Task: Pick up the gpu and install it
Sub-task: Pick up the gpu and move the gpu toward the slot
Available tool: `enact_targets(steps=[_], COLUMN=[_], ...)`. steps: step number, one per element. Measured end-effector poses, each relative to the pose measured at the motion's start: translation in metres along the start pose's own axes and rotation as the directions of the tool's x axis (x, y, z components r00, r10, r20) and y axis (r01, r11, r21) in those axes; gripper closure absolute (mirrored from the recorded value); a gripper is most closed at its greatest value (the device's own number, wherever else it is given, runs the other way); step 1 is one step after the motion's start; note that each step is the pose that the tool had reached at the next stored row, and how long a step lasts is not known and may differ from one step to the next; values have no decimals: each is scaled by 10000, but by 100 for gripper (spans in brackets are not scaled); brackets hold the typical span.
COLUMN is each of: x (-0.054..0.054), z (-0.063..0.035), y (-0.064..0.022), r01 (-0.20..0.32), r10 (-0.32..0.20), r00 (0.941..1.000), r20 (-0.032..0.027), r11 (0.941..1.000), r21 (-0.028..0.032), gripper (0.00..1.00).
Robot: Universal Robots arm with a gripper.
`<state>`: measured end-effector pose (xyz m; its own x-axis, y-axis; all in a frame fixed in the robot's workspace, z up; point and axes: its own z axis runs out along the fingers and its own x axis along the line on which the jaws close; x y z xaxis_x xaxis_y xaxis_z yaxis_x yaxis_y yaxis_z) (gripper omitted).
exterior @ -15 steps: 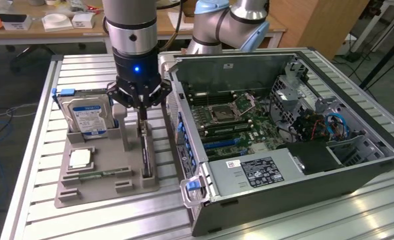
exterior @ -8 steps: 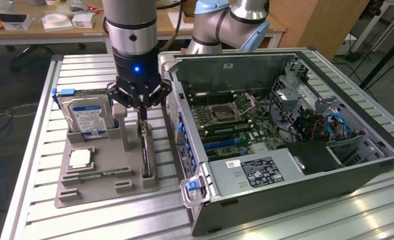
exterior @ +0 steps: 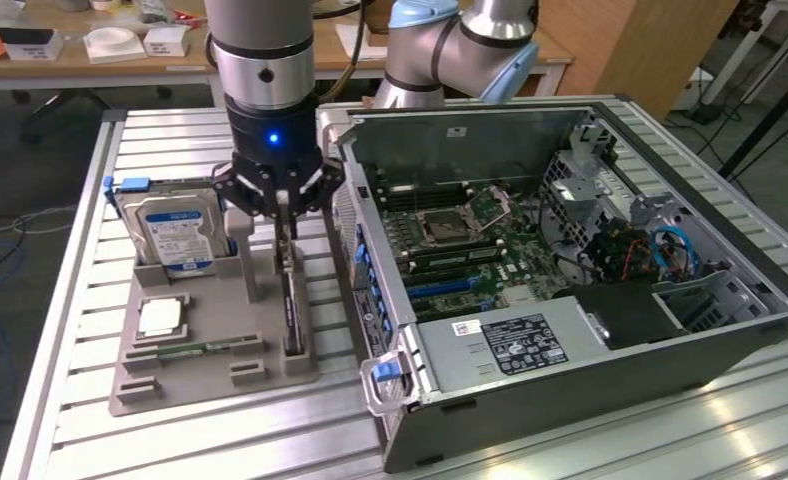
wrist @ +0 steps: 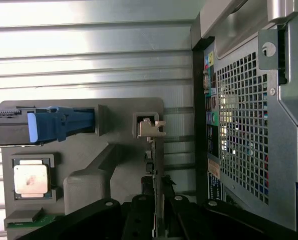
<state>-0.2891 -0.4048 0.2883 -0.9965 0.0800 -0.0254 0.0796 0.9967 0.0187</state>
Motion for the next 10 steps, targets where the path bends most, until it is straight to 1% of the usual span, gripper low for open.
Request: enact_targets(steps=[2,4,5,6,7,10], x=[0,0,0,0,-1,-5], z=[0,0,0,0,1,0], y=[0,0,0,-1,-12,-67], r01=[0,0,0,0,2,-1], r10=[0,0,0,0,-2,1], r00=[10000,10000,10000,10000,10000,10000], r20=[0,0,0,0,1,1], r11=[10000,10000,10000,10000,10000,10000], r21=[0,0,0,0,-1,1], gripper=[71,71,65,65,59,59])
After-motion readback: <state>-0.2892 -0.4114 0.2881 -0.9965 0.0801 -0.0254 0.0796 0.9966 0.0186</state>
